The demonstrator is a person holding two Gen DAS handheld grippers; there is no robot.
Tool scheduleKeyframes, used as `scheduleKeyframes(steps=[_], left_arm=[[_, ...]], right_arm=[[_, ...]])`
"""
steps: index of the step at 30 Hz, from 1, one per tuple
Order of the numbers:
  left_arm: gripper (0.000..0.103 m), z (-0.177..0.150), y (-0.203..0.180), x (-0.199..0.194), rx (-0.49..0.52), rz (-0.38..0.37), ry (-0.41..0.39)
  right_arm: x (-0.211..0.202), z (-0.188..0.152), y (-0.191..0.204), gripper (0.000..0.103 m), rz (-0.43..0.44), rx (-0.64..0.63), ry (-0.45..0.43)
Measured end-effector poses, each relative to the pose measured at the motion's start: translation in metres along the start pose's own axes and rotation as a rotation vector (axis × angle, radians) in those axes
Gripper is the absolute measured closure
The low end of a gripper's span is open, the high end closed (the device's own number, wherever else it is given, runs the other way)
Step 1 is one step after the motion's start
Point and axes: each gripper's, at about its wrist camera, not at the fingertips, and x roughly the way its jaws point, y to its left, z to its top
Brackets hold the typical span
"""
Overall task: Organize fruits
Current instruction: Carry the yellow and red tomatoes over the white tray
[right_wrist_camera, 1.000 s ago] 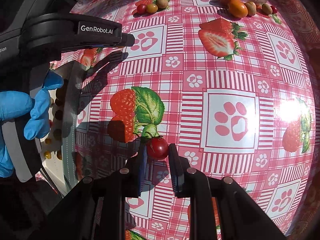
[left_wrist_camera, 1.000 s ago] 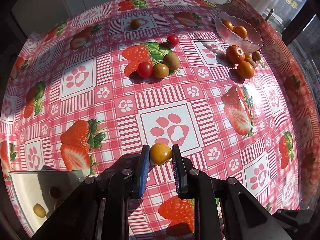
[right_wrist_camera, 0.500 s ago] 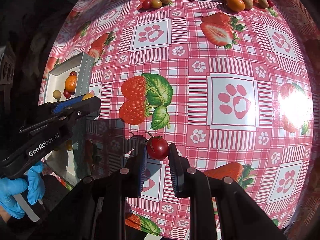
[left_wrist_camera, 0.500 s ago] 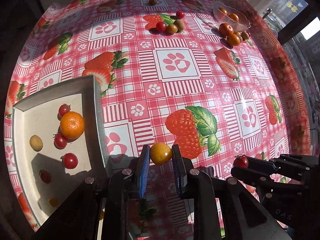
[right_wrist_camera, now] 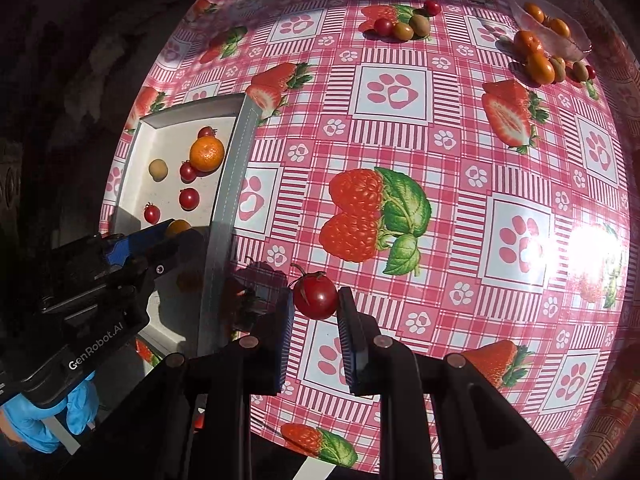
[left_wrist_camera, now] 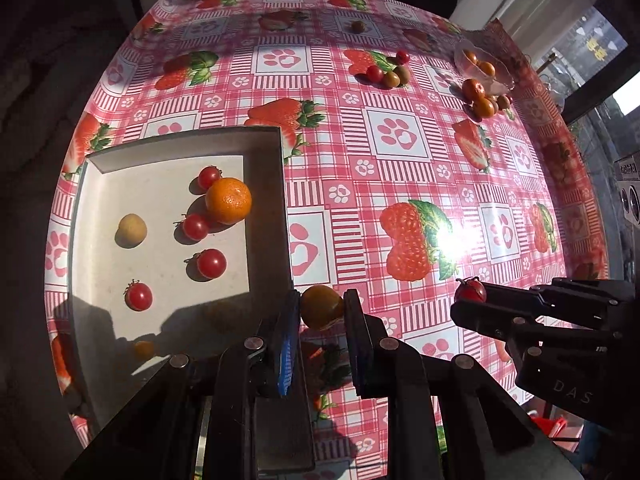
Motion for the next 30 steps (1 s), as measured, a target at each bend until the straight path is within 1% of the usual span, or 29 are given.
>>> scheduleKeyframes(steps=[8,15,21,25,30], left_arm=[[0.08,-0.02,0.035,-0.018,-0.083,0.022,-0.029],[0.08,-0.046,0.071,-0.022,-0.16,0.062,-0.02],[0.08,-0.054,0.092,-0.007,-0.208,0.084,0.008],[0.08,-0.051,0.099,0.007,-0.208,0.091,0.024],[0.08,-0.045,0.1,0.026,-0.191,0.102,0.053]], right_arm=[[0.001,0.013,0.04,0.079,0.006,-0.088,0.006],[0.013,0.02,0.072,0.079,0.018,-0.158,0.038],[0.037,0.029,0.099,0.079,0.03,-0.216,0.088],[0.054,0.042,0.11,0.079,0.018,-0.24,0.11],[0.076,0.058,0.118,0.079,-0.016,-0.29,0.135]])
